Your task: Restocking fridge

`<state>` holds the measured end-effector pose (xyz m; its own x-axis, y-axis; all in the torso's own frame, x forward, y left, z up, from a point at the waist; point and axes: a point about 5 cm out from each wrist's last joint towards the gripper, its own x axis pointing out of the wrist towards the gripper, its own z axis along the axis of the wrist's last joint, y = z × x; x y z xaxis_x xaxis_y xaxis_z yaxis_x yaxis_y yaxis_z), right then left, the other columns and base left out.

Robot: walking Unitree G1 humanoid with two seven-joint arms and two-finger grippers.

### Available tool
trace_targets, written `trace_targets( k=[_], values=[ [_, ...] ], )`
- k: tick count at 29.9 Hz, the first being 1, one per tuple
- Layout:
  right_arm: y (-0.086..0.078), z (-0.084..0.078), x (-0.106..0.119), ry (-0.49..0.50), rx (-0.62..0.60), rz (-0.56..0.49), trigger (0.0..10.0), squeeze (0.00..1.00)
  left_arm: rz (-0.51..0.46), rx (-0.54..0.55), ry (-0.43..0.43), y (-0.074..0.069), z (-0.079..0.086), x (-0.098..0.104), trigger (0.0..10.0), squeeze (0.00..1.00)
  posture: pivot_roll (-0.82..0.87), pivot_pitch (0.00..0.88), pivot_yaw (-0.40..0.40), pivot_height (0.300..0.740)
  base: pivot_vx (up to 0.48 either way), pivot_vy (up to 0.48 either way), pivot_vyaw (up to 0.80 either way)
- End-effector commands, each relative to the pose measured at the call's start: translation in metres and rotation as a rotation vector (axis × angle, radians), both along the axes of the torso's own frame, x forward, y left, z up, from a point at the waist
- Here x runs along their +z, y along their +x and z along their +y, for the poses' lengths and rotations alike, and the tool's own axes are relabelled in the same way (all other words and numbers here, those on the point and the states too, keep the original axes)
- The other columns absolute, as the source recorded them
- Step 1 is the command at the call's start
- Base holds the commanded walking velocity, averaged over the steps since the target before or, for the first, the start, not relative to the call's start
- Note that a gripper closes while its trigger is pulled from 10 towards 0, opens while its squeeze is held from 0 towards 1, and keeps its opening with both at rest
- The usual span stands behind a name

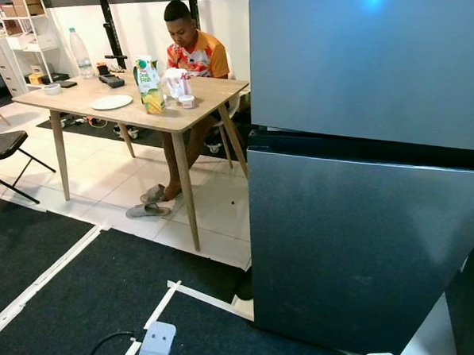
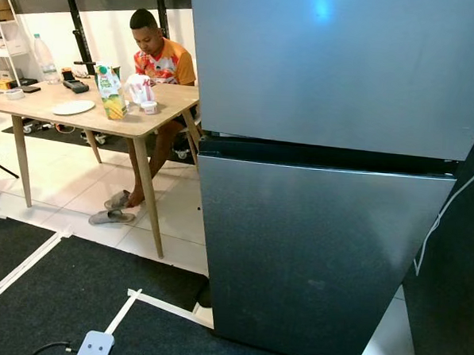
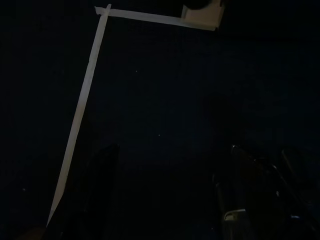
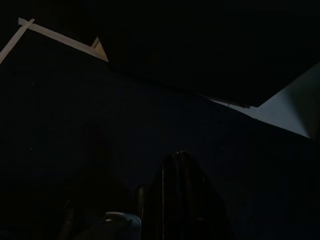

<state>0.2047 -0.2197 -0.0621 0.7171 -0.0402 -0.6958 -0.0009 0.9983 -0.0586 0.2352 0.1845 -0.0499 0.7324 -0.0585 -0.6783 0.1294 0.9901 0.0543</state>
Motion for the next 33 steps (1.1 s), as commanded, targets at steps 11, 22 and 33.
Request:
trace_targets(
  k=[11, 22, 33],
  values=[
    [-0.001, 0.004, -0.002, 0.055, -0.018, 0.007, 10.0, 0.0, -0.003, 0.004, 0.017, 0.002, 0.004, 0.002, 10.0, 0.0, -0.12, 0.109, 0.094, 0.74, 0.349, 0.0, -0.1],
    [-0.006, 0.002, -0.004, 0.062, -0.037, 0.016, 10.0, 0.0, -0.004, -0.009, 0.019, 0.004, 0.004, 0.003, 10.0, 0.0, -0.12, 0.11, 0.1, 0.74, 0.349, 0.0, -0.78],
    [-0.015, -0.001, -0.008, 0.054, -0.055, 0.04, 10.0, 0.0, 0.005, -0.036, 0.015, 0.003, 0.003, 0.001, 10.0, 0.0, -0.12, 0.119, 0.107, 0.74, 0.177, 0.0, -0.29]
  ],
)
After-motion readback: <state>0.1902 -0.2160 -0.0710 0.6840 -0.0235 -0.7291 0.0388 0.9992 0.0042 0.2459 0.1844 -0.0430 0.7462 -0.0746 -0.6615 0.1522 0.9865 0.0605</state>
